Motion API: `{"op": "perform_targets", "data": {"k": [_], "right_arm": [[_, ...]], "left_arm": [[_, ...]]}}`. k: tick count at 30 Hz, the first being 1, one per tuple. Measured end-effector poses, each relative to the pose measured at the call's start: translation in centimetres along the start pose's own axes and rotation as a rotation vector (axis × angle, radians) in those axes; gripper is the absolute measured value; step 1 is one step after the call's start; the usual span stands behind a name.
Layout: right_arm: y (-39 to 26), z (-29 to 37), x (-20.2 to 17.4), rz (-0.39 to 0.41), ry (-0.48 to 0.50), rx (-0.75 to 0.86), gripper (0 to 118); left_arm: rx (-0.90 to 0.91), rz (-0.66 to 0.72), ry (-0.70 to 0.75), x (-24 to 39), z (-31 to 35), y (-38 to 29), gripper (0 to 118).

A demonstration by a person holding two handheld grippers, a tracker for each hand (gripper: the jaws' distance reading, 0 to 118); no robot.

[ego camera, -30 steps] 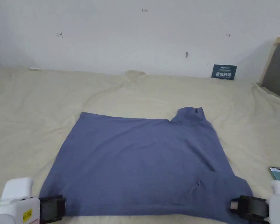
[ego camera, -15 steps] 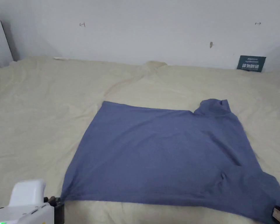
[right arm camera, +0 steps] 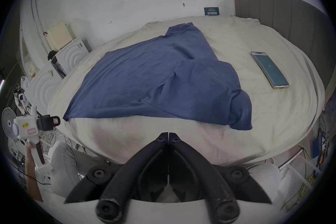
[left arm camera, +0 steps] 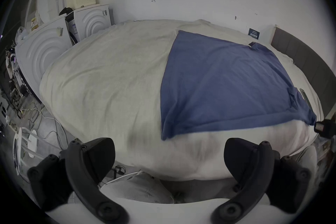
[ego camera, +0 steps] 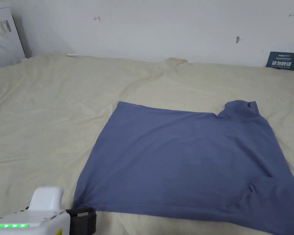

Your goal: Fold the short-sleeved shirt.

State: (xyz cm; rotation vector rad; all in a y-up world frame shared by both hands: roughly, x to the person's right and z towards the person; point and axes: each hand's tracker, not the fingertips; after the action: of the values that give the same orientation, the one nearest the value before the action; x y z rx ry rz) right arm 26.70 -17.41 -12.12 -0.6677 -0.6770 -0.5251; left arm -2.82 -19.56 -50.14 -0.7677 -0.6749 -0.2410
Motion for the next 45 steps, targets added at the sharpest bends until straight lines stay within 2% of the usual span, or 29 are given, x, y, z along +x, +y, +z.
{"op": "perform_targets", "data": {"k": [5, 6, 8, 9, 10, 11, 14, 17, 21, 22, 24, 25, 27, 38, 42, 45], "right_arm": [[0.9, 0.1, 1.0, -0.017, -0.009, 0.002, 0], [1.0, 0.0, 1.2, -0.031, -0.011, 0.002, 0], [1.1, 0.1, 1.5, -0.048, -0.019, -0.003, 0], [1.2, 0.2, 1.8, -0.047, -0.031, -0.003, 0], [1.3, 0.3, 1.9, -0.042, -0.041, -0.002, 0], [1.3, 0.4, 2.0, -0.038, -0.048, 0.000, 0], [1.5, 0.3, 3.2, -0.051, -0.056, 0.005, 0], [1.4, 0.2, 4.5, -0.082, -0.045, 0.004, 0], [1.2, 0.3, 5.9, -0.114, -0.048, 0.031, 1], [1.1, 0.4, 6.2, -0.125, -0.060, 0.050, 19], [1.2, 0.3, 6.9, -0.145, -0.068, 0.046, 65], [1.1, 0.3, 7.2, -0.151, -0.065, 0.043, 84], [0.9, 0.6, 7.4, -0.151, -0.068, 0.057, 86], [1.5, -0.7, 8.3, 0.000, -0.215, 0.014, 86], [2.4, -1.5, 8.5, 0.007, -0.195, 0.021, 86], [3.0, -2.5, 8.5, 0.017, -0.143, 0.008, 83]], "left_arm": [[-0.071, 0.035, -0.001, -0.7, -3.3, 1.3, 115], [-0.102, 0.049, -0.003, -0.6, -3.8, 1.5, 105], [-0.139, 0.059, -0.042, -0.5, -4.0, 1.4, 40], [-0.130, 0.057, -0.038, -0.3, -3.8, 1.1, 23], [-0.135, 0.056, -0.035, 0.0, -3.7, 0.9, 17], [-0.124, 0.062, -0.071, 0.1, -3.5, 0.7, 17], [-0.126, 0.001, 0.011, 1.1, -3.2, 0.9, 7], [-0.073, 0.080, -0.021, 0.7, -1.9, 1.6, 5], [-0.050, 0.064, -0.007, 0.5, -1.1, 2.6, 5], [-0.058, 0.062, -0.006, 0.5, -1.1, 2.8, 5], [-0.048, 0.063, -0.009, 0.6, -1.1, 3.1, 4], [-0.057, 0.062, -0.005, 0.8, -1.1, 3.2, 4], [-0.047, 0.055, -0.005, 1.1, -0.8, 3.2, 4], [-0.079, 0.059, 0.013, 1.6, -0.9, 3.0, 4], [-0.088, 0.064, 0.014, 1.5, -0.9, 3.0, 4], [-0.091, 0.061, 0.016, 1.6, -0.9, 3.0, 4]]}}
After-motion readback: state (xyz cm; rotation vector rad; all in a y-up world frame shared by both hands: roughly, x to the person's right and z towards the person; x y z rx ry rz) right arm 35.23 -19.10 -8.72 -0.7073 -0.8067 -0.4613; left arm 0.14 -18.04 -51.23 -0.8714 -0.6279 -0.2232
